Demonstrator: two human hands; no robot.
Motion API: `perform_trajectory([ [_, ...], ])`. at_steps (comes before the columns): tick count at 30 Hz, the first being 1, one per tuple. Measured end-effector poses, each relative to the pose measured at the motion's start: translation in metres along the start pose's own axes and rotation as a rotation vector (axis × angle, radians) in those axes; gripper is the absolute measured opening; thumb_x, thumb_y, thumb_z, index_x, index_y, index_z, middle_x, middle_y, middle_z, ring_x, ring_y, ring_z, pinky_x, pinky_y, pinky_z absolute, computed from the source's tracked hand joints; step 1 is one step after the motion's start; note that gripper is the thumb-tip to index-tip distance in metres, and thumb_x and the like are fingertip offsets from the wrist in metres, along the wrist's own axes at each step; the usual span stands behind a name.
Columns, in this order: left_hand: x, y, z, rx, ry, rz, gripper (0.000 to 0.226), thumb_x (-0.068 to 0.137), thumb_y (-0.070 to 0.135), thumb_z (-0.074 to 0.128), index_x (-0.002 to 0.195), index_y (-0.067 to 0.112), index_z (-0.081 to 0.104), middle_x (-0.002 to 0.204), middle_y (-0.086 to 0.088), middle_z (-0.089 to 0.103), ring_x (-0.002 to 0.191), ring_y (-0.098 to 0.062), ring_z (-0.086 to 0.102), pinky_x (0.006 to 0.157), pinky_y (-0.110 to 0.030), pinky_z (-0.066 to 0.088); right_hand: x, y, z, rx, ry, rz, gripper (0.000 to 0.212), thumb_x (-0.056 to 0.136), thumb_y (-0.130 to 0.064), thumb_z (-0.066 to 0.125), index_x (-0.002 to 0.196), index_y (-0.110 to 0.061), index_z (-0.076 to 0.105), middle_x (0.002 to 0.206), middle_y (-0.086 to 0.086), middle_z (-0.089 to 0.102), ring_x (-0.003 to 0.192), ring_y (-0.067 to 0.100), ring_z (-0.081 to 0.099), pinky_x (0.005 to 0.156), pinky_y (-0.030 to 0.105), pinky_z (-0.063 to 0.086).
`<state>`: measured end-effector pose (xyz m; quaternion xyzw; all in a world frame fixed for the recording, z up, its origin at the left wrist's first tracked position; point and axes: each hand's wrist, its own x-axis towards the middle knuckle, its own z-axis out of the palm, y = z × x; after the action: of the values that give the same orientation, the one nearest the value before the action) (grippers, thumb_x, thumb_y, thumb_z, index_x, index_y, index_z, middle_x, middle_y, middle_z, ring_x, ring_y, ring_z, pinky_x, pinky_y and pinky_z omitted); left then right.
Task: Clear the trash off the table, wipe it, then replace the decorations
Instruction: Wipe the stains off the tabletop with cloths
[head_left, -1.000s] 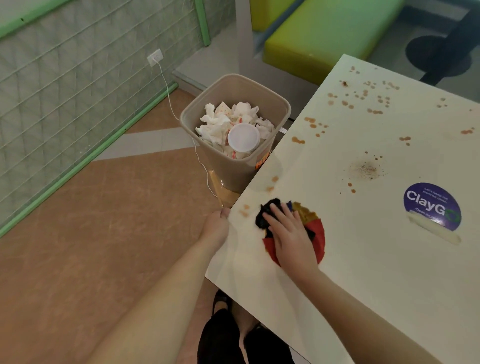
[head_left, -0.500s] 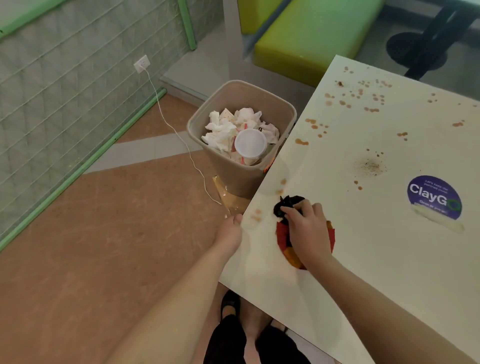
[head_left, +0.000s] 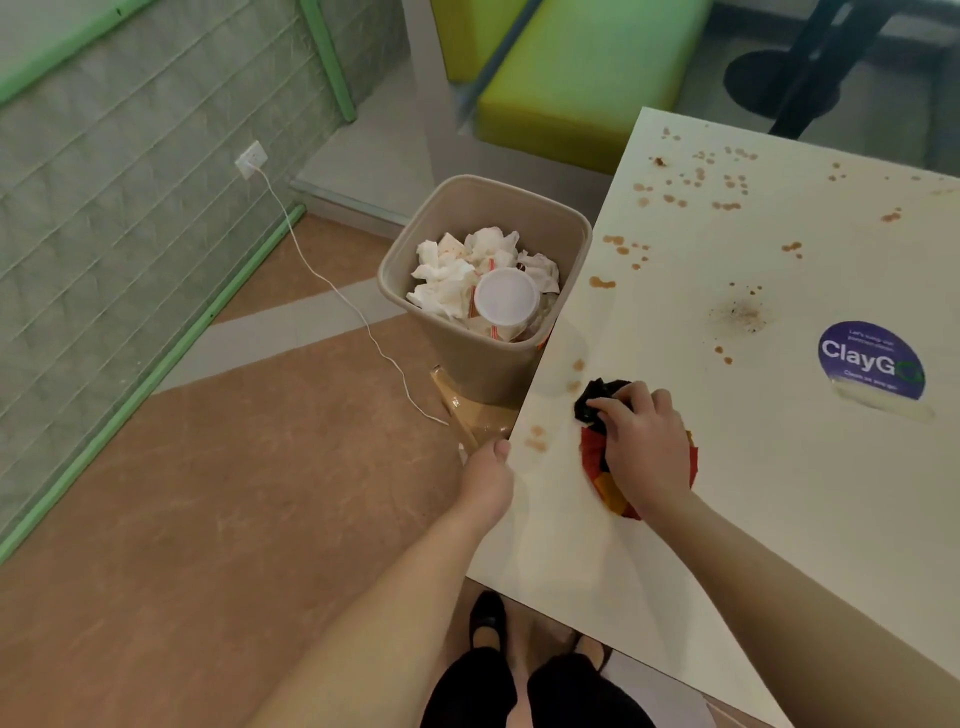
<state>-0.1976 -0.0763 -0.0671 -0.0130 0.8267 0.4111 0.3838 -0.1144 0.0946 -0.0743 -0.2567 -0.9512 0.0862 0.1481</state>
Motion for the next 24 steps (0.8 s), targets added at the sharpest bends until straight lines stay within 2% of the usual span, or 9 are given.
perform_trajectory([
  [3,0.001,0.0,-0.003,0.029,-0.006,0.022,0.031,0.107,0.021,0.03,0.114,0.007,0.056,0.113,-0.01,0.057,0.102,-0.024,0.049,0.077,-0.025,0.031,0.025,-0.004,0.003,0.022,-0.008,0.137,0.025,0.092,-0.007,0.062,0.105,-0.023,0.077,0.095,0.003,0.059,0.086,0.029,0.048,0.064,0.039,0.044],
  [6,0.002,0.001,-0.006,0.063,-0.043,0.03,0.033,0.107,0.019,0.029,0.124,0.008,0.054,0.112,-0.007,0.054,0.098,-0.019,0.046,0.076,-0.023,0.03,0.018,-0.014,0.001,0.069,-0.033,0.231,0.025,0.095,-0.011,0.059,0.106,-0.025,0.076,0.097,0.0,0.058,0.089,0.026,0.046,0.068,0.04,0.044],
  [9,0.008,0.007,-0.011,0.112,-0.106,0.02,0.036,0.106,0.019,0.027,0.135,0.013,0.048,0.127,-0.011,0.055,0.104,-0.023,0.049,0.079,-0.024,0.032,-0.01,-0.014,-0.005,0.054,0.0,0.145,0.023,0.092,-0.011,0.063,0.105,-0.024,0.076,0.097,0.0,0.06,0.085,0.026,0.048,0.065,0.038,0.041],
  [12,0.017,0.009,-0.015,0.15,-0.17,-0.007,0.038,0.106,0.02,0.028,0.141,0.017,0.043,0.134,-0.011,0.054,0.118,-0.028,0.051,0.082,-0.024,0.034,-0.006,-0.001,-0.004,0.007,-0.008,0.042,0.021,0.092,-0.014,0.064,0.104,-0.025,0.077,0.099,0.0,0.061,0.086,0.026,0.052,0.062,0.035,0.039],
  [14,0.019,0.01,-0.016,0.16,-0.186,0.001,0.038,0.106,0.019,0.028,0.141,0.017,0.043,0.133,-0.011,0.054,0.116,-0.027,0.052,0.081,-0.023,0.034,0.019,0.005,-0.002,-0.002,-0.016,0.127,0.022,0.094,-0.017,0.06,0.106,-0.025,0.076,0.1,0.0,0.06,0.088,0.026,0.051,0.064,0.036,0.042],
  [16,0.02,0.009,-0.015,0.141,-0.184,0.009,0.037,0.106,0.018,0.028,0.139,0.016,0.044,0.131,-0.012,0.055,0.105,-0.025,0.052,0.08,-0.024,0.035,0.052,0.005,0.002,0.065,-0.04,0.271,0.023,0.097,-0.023,0.055,0.108,-0.025,0.075,0.102,-0.002,0.058,0.093,0.022,0.048,0.07,0.037,0.043],
  [19,0.022,0.006,-0.013,0.138,-0.176,0.015,0.036,0.106,0.017,0.029,0.138,0.016,0.044,0.128,-0.012,0.056,0.099,-0.022,0.049,0.079,-0.025,0.036,0.083,-0.004,0.01,0.221,-0.088,0.393,0.026,0.099,-0.032,0.052,0.113,-0.025,0.073,0.109,-0.007,0.055,0.098,0.013,0.039,0.079,0.029,0.037],
  [21,0.024,0.002,-0.013,0.146,-0.172,0.016,0.036,0.105,0.016,0.03,0.138,0.016,0.045,0.128,-0.013,0.057,0.099,-0.022,0.05,0.079,-0.026,0.038,0.08,-0.015,0.011,0.258,-0.107,0.332,0.027,0.1,-0.031,0.051,0.116,-0.025,0.072,0.114,-0.006,0.057,0.102,0.014,0.04,0.085,0.027,0.034],
  [24,0.029,0.001,-0.013,0.156,-0.189,0.007,0.035,0.105,0.018,0.03,0.138,0.017,0.044,0.127,-0.013,0.057,0.102,-0.024,0.052,0.08,-0.027,0.039,0.043,-0.031,0.015,0.208,-0.077,0.132,0.027,0.099,-0.024,0.053,0.121,-0.022,0.069,0.114,0.0,0.06,0.104,0.024,0.048,0.09,0.033,0.038],
])
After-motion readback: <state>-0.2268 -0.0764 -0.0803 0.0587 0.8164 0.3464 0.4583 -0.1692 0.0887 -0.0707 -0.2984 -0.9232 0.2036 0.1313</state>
